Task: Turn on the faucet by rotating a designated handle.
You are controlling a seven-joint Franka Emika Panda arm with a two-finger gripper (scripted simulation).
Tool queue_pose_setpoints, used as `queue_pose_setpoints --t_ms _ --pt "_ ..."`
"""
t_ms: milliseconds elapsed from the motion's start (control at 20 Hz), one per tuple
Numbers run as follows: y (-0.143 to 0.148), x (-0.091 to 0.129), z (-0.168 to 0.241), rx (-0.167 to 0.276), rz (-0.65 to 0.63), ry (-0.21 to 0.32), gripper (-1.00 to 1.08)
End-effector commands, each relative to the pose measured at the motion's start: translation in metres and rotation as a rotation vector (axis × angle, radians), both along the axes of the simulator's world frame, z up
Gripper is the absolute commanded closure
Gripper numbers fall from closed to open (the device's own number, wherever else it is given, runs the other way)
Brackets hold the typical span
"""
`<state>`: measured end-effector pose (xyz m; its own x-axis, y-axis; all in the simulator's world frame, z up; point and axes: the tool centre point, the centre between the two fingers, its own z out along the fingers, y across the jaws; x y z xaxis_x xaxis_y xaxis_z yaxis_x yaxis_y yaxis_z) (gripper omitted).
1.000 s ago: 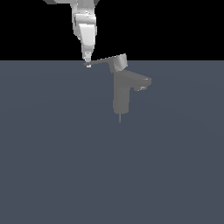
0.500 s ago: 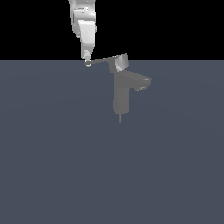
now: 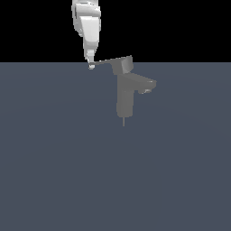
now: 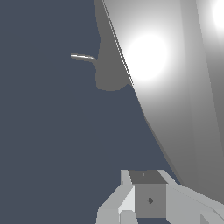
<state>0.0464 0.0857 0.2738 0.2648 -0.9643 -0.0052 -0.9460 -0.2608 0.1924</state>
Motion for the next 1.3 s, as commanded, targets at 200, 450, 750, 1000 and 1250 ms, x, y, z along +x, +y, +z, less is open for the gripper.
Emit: queue_pose_setpoints --t_ms 200,450,750,1000,1250 --pt "-0.006 -0.019 0.004 -0.002 -0.002 0.004 1.08" --pt "-0.009 -0.033 0.007 -0.002 -0.003 0.003 1.08" --pt "-0.014 -0.041 0.004 -0.004 -0.003 0.010 1.08" --pt "-0.032 -0.052 0.008 -0.004 -0.003 0.009 1.08" --pt "-0.050 -0.064 0.012 -0.003 -0.003 0.008 1.08"
